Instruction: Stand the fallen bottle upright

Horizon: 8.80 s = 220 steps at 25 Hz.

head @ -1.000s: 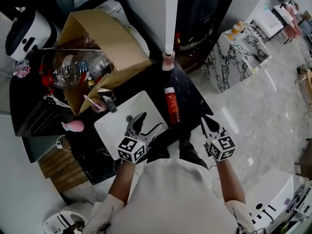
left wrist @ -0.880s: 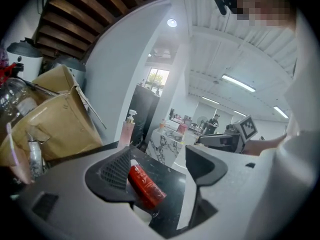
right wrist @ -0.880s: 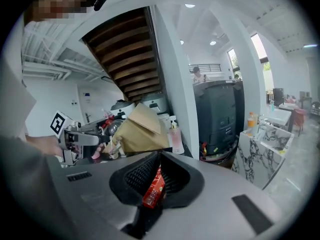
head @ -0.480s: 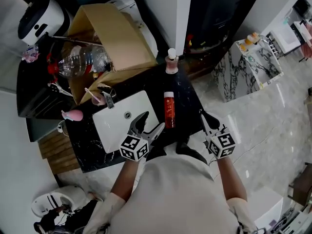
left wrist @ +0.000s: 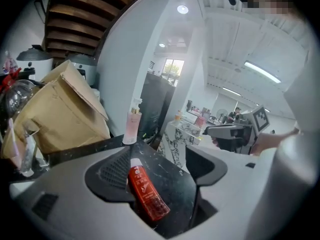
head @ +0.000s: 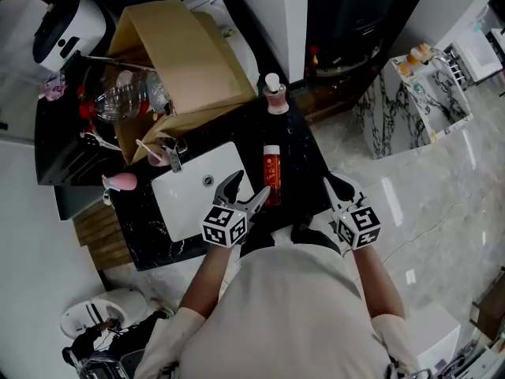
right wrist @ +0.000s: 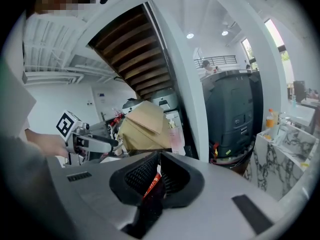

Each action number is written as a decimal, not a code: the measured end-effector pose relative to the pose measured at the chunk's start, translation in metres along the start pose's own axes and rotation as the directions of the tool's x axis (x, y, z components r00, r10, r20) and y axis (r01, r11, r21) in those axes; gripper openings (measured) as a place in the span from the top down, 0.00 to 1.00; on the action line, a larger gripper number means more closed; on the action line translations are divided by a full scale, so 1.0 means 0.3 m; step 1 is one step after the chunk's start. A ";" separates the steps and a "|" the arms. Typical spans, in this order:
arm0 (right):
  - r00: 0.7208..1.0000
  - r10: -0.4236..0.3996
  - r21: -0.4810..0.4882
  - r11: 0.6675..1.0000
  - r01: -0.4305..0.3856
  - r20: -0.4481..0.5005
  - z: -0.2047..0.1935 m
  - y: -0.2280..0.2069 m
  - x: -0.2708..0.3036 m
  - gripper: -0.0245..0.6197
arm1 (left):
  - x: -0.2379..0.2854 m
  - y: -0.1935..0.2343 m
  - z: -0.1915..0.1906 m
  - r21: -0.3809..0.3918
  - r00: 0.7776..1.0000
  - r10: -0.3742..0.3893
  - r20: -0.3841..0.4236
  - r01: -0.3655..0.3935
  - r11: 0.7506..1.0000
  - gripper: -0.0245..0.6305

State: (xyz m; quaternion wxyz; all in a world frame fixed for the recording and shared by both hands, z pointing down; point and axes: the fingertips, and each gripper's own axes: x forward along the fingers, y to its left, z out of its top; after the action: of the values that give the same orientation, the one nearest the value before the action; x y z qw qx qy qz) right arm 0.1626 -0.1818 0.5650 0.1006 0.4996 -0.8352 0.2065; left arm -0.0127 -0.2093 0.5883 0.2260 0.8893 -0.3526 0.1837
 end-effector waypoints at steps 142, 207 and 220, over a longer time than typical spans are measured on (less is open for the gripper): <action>0.959 0.262 -0.019 0.964 -0.265 -0.112 -0.172 0.130 0.070 0.90 | 0.157 0.010 -0.279 0.126 0.963 0.252 0.095 -0.262 0.957 0.50; 0.993 0.115 -0.206 0.972 -0.115 -0.015 0.018 0.501 -0.077 0.90 | -0.449 0.003 -0.088 0.115 0.964 0.103 0.243 -0.134 0.984 0.82; 0.996 0.083 -0.179 0.981 -0.077 0.028 0.015 0.508 -0.104 0.90 | -0.476 0.034 -0.090 0.112 0.969 0.083 0.234 -0.112 0.987 0.95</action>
State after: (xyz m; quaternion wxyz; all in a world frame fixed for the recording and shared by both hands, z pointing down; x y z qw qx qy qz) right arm 0.0442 -0.0956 0.5121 0.1219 0.4583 -0.8713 0.1261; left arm -0.1223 -0.1238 0.5441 0.1188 0.8983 -0.4076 0.1129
